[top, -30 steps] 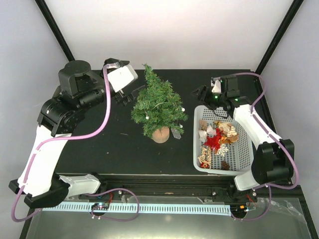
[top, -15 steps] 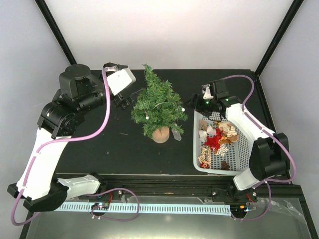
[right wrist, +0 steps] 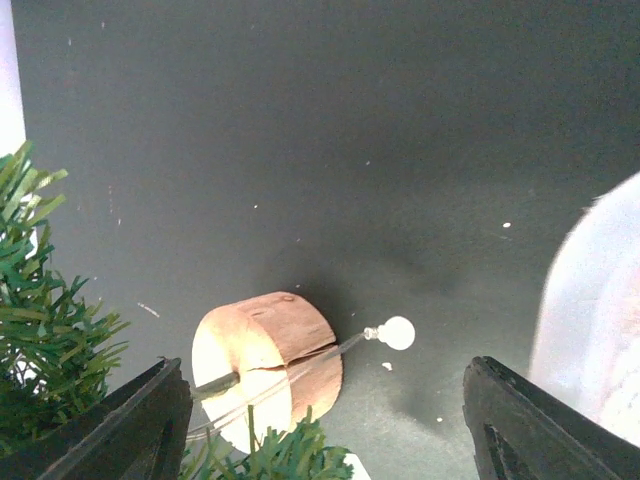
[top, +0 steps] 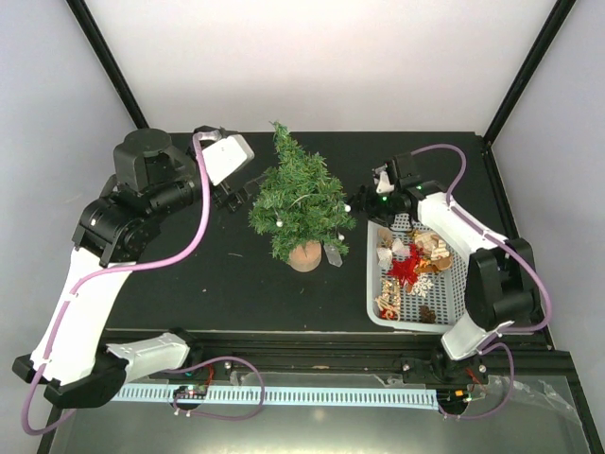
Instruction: Decorate the small christmas tree
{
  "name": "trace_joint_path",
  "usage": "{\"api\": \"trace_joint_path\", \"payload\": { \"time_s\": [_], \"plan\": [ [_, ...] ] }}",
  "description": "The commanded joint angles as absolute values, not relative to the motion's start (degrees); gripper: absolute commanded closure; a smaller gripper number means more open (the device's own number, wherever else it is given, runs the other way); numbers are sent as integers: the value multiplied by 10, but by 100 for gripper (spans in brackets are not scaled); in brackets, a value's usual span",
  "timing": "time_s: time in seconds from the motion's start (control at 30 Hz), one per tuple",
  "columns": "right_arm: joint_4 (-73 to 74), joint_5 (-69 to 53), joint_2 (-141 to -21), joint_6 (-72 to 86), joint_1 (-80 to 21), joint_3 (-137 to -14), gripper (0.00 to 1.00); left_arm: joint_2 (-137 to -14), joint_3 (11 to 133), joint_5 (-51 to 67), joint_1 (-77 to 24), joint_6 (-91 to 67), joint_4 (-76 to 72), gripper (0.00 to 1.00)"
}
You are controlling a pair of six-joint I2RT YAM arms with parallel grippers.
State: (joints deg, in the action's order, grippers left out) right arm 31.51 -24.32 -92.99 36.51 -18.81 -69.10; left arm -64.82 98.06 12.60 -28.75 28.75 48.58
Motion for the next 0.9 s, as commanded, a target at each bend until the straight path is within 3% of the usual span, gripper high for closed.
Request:
{"api": "trace_joint_path", "payload": {
  "time_s": [0.0, 0.87],
  "plan": [
    [301, -293, -946, 379, -193, -699, 24, -634, 976, 142, -281, 274, 471, 7],
    [391, -321, -1027, 398, -224, -730, 25, -609, 938, 163, -279, 267, 459, 7]
  ]
}}
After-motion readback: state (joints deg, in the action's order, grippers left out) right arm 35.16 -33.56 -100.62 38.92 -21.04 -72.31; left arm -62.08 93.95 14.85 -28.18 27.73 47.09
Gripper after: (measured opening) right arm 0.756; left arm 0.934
